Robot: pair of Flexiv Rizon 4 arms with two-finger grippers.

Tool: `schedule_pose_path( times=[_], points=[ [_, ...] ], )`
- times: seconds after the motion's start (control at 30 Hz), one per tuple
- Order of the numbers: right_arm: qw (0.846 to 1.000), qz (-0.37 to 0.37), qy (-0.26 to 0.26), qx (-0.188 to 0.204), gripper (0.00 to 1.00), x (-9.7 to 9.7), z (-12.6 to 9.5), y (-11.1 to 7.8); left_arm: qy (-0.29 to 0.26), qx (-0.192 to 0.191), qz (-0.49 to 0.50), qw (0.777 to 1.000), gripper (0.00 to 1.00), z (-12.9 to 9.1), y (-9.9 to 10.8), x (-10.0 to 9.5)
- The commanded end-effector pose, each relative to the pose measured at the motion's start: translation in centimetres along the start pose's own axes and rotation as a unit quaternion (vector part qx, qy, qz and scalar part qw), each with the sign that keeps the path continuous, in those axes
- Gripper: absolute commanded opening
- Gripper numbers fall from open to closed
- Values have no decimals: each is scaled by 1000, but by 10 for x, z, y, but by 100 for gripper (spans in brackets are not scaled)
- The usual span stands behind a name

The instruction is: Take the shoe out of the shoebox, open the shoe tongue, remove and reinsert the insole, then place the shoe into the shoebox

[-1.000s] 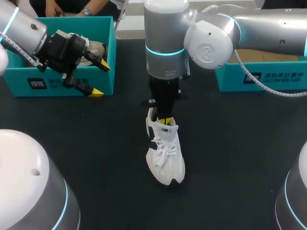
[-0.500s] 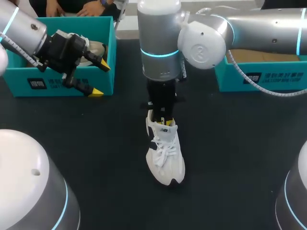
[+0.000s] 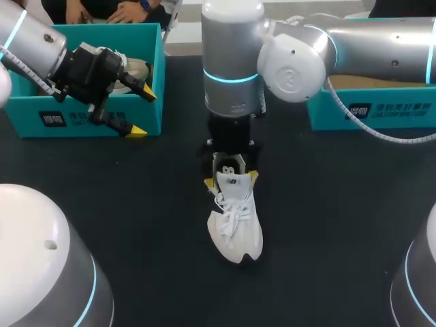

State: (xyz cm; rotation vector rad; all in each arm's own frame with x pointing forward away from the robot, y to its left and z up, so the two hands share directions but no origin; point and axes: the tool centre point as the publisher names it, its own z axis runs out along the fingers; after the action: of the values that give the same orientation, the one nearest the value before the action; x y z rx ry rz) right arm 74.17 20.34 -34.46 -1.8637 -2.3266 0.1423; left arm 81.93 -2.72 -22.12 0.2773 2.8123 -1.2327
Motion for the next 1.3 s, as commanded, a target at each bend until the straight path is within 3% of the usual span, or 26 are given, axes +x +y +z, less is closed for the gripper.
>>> schedule_pose_path(
  times=[0.03, 0.43, 0.83, 1.17, 1.3],
  points=[
    [1000, 0, 4, 0, 100, -2, 4, -1, 0, -2, 0, 1000, 100, 0, 0, 1],
    [1000, 10, -11, -4, 100, -3, -5, -7, 0, -2, 0, 1000, 100, 0, 0, 1],
    [999, 39, -22, -6, 100, 2, -21, -33, 0, -2, 0, 1000, 100, 0, 0, 1],
    [996, 83, -35, -7, 100, 9, -43, -72, 0, -2, 0, 1000, 100, 0, 0, 1],
    [996, 84, -34, -9, 100, 15, -46, -74, 0, -2, 0, 1000, 100, 0, 0, 1]
  ],
)
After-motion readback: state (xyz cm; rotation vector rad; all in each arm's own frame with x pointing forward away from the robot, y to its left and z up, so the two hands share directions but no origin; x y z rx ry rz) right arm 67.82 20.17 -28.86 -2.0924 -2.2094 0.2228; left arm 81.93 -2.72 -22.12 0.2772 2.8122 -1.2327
